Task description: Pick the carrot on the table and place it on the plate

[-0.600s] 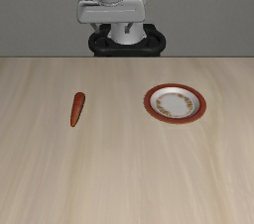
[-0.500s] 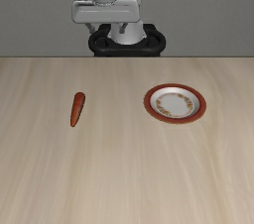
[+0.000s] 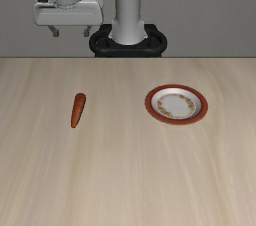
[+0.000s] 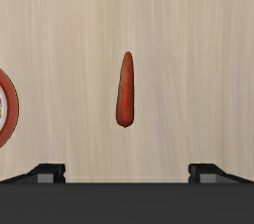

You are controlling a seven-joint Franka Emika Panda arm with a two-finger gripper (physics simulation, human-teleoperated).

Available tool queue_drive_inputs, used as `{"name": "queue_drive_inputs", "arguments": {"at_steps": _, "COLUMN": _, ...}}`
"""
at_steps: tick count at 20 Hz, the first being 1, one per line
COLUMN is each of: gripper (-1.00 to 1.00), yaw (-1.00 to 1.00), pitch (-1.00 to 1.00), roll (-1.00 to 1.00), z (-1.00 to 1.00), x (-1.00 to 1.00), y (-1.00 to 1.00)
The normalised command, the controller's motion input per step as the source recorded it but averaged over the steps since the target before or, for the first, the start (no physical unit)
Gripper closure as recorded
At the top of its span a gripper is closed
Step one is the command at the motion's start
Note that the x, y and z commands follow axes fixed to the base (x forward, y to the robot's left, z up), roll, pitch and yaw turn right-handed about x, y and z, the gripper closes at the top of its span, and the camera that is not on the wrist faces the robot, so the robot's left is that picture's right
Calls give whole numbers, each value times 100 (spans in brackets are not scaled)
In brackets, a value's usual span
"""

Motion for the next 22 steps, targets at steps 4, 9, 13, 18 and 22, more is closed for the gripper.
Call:
{"name": "queue_drive_inputs", "arguments": {"at_steps": 4, "gripper": -100, "yaw": 0, "pitch": 0, "roll": 0, "z": 0, "x": 100, "y": 0}}
{"name": "queue_drive_inputs", "arguments": {"at_steps": 9, "gripper": -100, "yaw": 0, "pitch": 0, "roll": 0, "z": 0, "x": 0, "y": 20}}
{"name": "queue_drive_inputs", "arguments": {"at_steps": 13, "gripper": -100, "yaw": 0, "pitch": 0, "roll": 0, "z": -100, "x": 0, "y": 0}}
{"name": "queue_drive_inputs", "arguments": {"at_steps": 18, "gripper": -100, "yaw": 0, "pitch": 0, "roll": 0, "z": -100, "x": 0, "y": 0}}
{"name": "queue_drive_inputs", "arguments": {"at_steps": 22, "gripper": -100, "yaw": 0, "pitch": 0, "roll": 0, "z": -100, "x": 0, "y": 0}}
